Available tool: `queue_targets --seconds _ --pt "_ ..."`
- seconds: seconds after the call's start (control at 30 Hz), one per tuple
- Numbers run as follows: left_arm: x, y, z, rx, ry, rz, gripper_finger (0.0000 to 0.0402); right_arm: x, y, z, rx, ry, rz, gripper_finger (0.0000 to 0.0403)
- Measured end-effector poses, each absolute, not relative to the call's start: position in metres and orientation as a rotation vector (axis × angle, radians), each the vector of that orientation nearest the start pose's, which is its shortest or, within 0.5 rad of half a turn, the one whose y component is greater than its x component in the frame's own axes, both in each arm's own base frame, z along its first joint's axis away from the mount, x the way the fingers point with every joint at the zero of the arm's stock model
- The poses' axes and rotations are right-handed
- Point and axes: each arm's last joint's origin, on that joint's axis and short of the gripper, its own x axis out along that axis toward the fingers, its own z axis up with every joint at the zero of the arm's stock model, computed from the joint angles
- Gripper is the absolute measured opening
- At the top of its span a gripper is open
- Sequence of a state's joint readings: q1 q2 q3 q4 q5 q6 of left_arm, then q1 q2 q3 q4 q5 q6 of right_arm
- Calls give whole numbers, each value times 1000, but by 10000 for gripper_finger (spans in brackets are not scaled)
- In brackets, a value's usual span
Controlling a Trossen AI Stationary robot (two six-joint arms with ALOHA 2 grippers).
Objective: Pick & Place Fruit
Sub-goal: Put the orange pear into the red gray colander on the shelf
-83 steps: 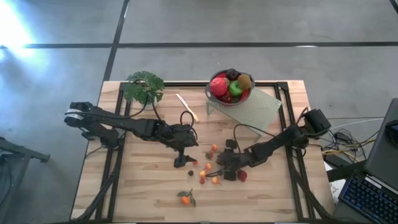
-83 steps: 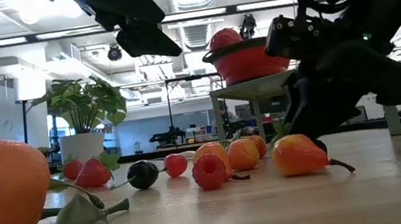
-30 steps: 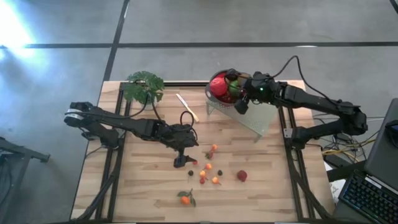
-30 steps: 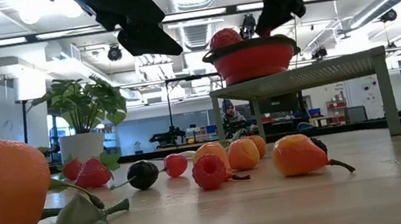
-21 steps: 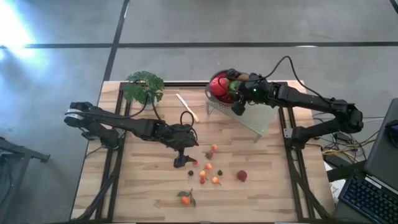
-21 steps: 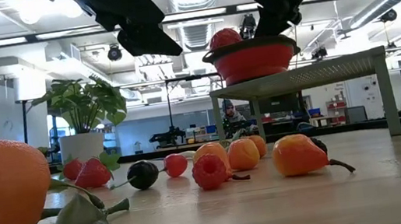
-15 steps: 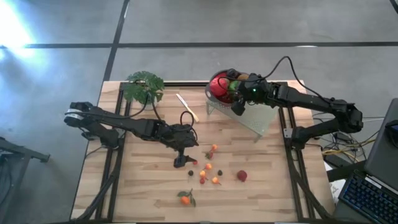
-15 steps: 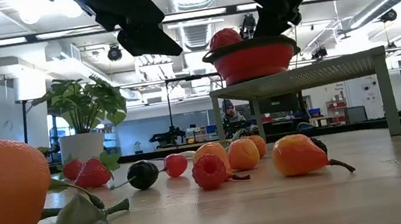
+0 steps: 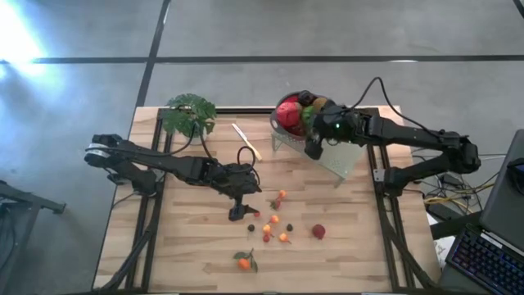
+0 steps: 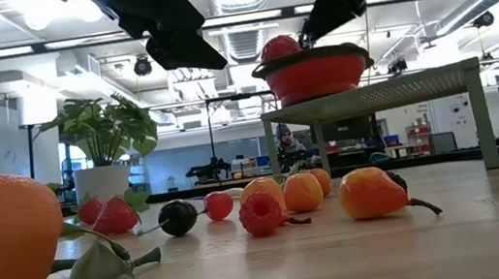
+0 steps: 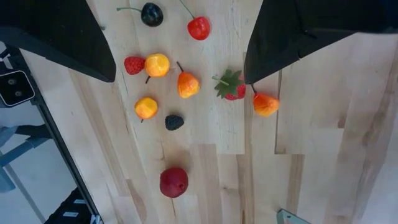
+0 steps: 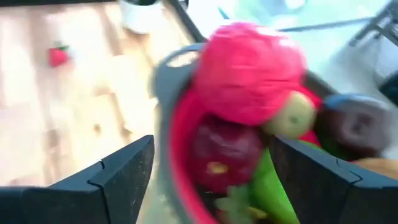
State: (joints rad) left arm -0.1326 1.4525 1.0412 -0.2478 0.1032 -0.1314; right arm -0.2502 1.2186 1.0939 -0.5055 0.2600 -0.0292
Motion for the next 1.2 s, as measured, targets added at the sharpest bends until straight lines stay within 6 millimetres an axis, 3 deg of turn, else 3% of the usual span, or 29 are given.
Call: queue_targets --seconds 0.33,0.53,0.9,1.2 --pt "308 -44 261 -87 706 -191 360 255 -3 314 -74 683 -241 288" --pt "301 -43 259 -90 780 -183 360 261 25 298 -54 703 -162 260" --pt "279 -39 284 -100 730 -136 360 294 35 231 -127 901 -136 229" --pt "264 -36 300 -85 684 -103 360 313 39 185 -139 1048 -96 243"
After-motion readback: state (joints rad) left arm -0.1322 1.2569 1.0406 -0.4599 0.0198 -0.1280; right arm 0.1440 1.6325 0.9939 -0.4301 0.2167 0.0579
